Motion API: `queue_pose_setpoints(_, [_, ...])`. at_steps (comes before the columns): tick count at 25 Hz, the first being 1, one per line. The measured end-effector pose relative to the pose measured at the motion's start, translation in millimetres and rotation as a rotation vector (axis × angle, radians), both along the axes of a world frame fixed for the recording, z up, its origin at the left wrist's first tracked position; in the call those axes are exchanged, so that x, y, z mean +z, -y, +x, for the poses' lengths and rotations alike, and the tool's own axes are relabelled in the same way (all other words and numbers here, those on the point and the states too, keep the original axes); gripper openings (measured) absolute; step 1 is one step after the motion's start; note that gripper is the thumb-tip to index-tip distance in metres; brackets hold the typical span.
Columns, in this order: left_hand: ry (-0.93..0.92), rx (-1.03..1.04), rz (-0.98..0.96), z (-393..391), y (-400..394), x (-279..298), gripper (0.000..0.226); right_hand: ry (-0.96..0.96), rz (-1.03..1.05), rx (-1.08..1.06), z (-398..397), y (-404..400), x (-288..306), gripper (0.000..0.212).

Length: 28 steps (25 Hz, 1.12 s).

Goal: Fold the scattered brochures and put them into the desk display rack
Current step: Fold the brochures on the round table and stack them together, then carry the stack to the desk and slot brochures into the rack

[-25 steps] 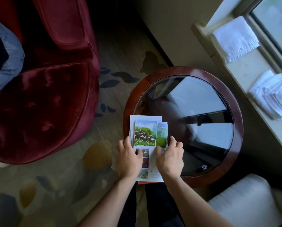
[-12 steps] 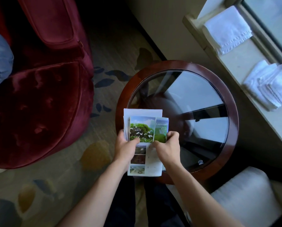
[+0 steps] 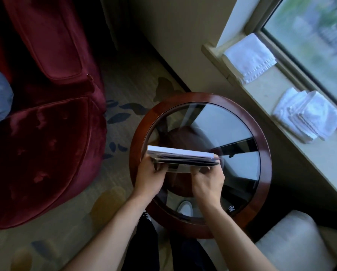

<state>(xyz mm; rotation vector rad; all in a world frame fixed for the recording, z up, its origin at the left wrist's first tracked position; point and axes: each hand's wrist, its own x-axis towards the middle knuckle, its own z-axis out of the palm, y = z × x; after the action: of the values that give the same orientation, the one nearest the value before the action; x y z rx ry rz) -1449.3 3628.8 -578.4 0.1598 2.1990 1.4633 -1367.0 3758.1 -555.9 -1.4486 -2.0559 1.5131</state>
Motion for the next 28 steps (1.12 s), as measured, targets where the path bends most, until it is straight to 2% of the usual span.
queue_pose_setpoints(4, [0.116, -0.033, -0.14, -6, 0, -9, 0.035, 0.063, -0.045, 0.107, -4, -10, -5, 0.033])
queue_pose_setpoints(7, [0.056, -0.058, -0.238, -20, -10, 7, 0.046, 0.119, -0.02, 0.234, -14, -25, 12, 0.067])
queue_pose_setpoints(9, [-0.055, -0.094, -0.287, -28, -20, 29, 0.069, 0.141, 0.011, 0.268, -20, -37, 32, 0.086])
queue_pose_setpoints(11, [-0.115, -0.141, -0.321, -30, -30, 52, 0.086, 0.175, 0.026, 0.287, -21, -45, 52, 0.09])
queue_pose_setpoints(15, [-0.172, -0.299, -0.382, -30, -50, 93, 0.088, 0.263, 0.056, 0.281, -5, -57, 95, 0.089])
queue_pose_setpoints(22, [-0.283, -0.635, -0.311, 13, -119, 178, 0.09, 0.233, 0.101, -0.035, 84, -82, 179, 0.092])
queue_pose_setpoints(28, [-0.324, -0.919, -0.197, 177, -171, 226, 0.081, 0.239, 0.12, -0.38, 264, -94, 226, 0.093])
